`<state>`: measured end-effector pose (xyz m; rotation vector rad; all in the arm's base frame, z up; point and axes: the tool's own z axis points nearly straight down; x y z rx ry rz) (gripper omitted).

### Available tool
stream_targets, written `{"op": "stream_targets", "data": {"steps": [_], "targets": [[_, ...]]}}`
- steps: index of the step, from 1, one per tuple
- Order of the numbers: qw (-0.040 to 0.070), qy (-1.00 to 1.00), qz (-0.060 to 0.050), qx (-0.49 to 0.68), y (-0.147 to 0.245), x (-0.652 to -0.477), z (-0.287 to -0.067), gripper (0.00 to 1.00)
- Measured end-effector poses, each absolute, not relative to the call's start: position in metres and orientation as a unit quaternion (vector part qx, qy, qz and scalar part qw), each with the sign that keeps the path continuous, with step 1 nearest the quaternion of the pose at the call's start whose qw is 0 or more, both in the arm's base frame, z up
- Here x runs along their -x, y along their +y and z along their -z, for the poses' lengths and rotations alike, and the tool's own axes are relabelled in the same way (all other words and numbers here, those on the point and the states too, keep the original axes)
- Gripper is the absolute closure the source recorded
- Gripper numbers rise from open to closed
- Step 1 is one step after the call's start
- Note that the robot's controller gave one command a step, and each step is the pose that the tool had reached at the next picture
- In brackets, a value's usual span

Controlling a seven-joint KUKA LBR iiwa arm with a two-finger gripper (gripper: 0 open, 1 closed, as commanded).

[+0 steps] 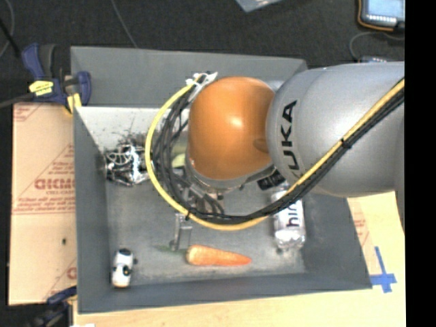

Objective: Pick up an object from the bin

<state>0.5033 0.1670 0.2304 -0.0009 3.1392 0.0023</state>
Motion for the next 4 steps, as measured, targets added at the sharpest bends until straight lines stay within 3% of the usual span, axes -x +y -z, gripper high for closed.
{"op": "stream_targets", "data": {"steps": [1,2,3,4], "targets": [[0.004,1.000,-0.002,0.007,0.149,-0.502,-0.195,0.00],[0.002,1.000,-0.001,0.023,0.116,-0.492,-0.143,0.00],[0.001,1.000,-0.001,-0.006,0.099,-0.482,-0.116,0.00],[0.005,0.993,-0.003,0.120,0.070,-0.489,-0.073,1.00]]}}
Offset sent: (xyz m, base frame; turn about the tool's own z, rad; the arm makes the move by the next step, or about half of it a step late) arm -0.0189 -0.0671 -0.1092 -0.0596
